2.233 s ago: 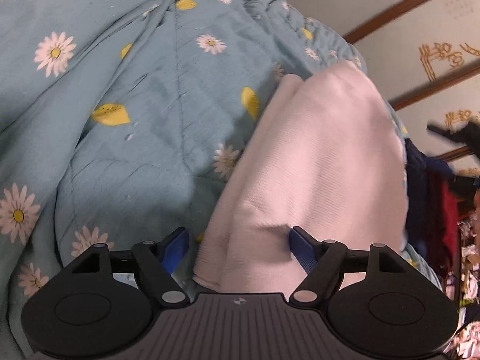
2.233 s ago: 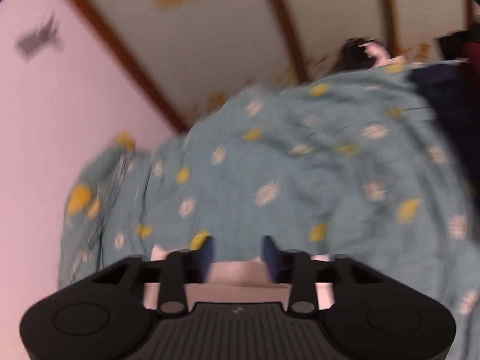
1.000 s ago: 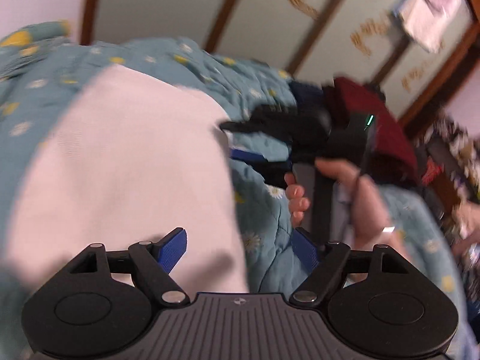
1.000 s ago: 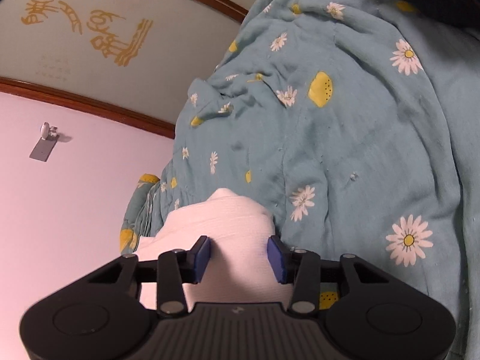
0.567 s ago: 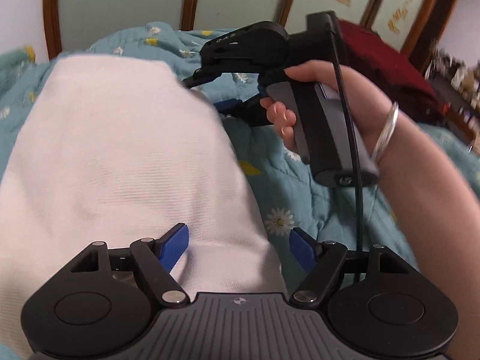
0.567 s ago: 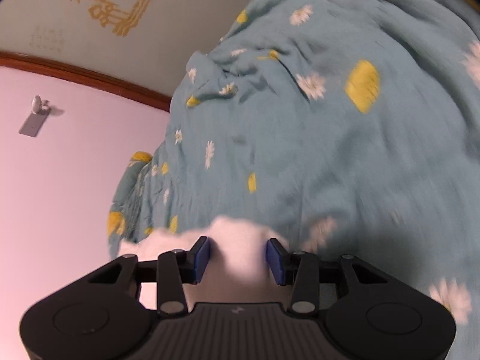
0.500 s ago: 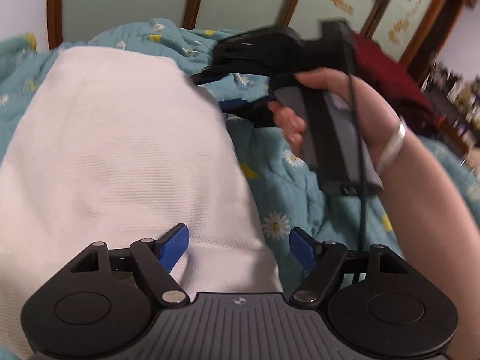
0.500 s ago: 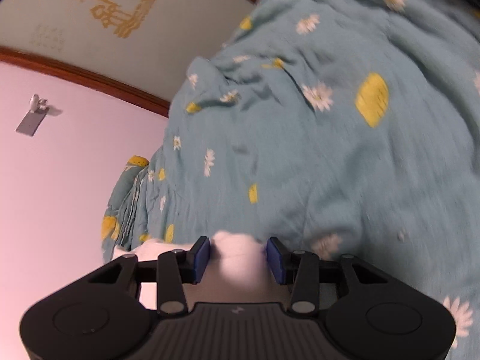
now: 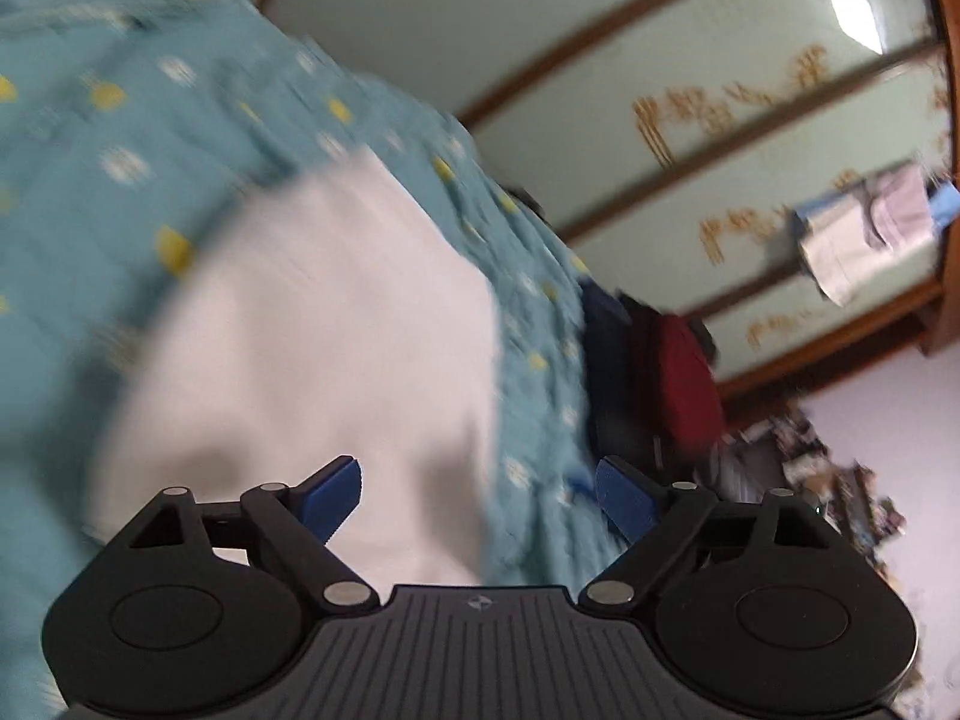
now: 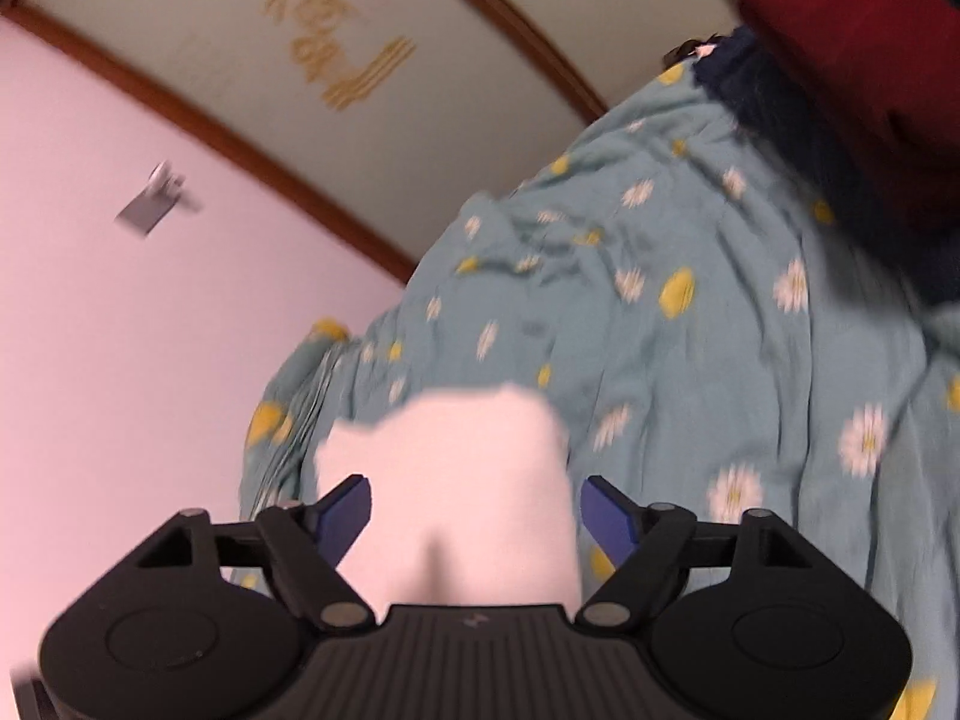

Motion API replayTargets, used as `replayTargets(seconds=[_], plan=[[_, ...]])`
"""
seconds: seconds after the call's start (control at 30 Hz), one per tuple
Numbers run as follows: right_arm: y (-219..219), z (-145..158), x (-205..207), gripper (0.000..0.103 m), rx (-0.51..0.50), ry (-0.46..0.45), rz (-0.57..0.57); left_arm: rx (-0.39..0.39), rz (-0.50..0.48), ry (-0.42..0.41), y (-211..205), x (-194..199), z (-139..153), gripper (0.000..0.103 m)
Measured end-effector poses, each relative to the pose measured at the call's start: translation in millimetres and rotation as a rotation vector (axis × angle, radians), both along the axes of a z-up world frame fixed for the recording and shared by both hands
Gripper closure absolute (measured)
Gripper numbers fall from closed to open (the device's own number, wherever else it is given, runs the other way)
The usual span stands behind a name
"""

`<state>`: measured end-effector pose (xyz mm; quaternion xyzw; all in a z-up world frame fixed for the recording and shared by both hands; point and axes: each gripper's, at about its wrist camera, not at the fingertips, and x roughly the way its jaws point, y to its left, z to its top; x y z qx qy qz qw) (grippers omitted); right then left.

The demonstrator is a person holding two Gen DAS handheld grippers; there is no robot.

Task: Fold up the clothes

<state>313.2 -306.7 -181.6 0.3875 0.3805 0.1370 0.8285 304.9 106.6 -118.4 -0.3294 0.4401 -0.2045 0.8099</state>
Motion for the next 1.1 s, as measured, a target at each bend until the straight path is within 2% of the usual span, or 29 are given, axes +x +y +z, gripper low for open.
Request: replayTargets(seconds=[0.07, 0.13, 0.23, 0.37, 0.5, 0.57, 0.63, 0.7, 0.8, 0.9, 0.97, 1.1], plan=[[6, -14, -8, 0.024, 0.055, 0.066, 0.039, 0.058, 0.039, 0.016, 22, 16, -6, 0.015], [11, -23, -10, 0.024, 0.091, 0.090, 0.050, 0.165, 0.053, 0.050, 42, 32, -19, 0.016], [14, -31, -7, 0.024, 0.110, 0.112, 0.043, 0.218, 0.095, 0.091, 65, 39, -38, 0.016], [17, -44, 1, 0.024, 0.072, 0.155, 0.043, 0.135, 0.051, 0.142, 72, 49, -64, 0.016], [25, -68, 16, 0.024, 0.130, 0.202, 0.101, 0.050, -0.039, 0.172, 59, 56, -80, 0.015], [29, -77, 24, 0.023, 0.134, 0.223, 0.108, 0.051, -0.073, 0.184, 51, 61, -85, 0.015], [34, -76, 26, 0.022, 0.118, 0.225, 0.113, 0.103, -0.107, 0.200, 41, 63, -92, 0.015], [39, -74, 29, 0.022, 0.105, 0.222, 0.123, 0.119, -0.098, 0.218, 40, 63, -101, 0.008], [39, -76, 29, 0.022, 0.106, 0.216, 0.126, 0.020, -0.039, 0.253, 49, 63, -115, 0.007], [36, -84, 31, 0.019, 0.143, 0.230, 0.110, -0.012, -0.021, 0.262, 50, 63, -123, 0.001], [37, -89, 35, 0.016, 0.146, 0.238, 0.111, -0.025, -0.013, 0.263, 48, 65, -130, 0.000], [42, -100, 33, 0.013, 0.219, 0.223, 0.072, -0.060, 0.007, 0.237, 41, 64, -133, 0.001]])
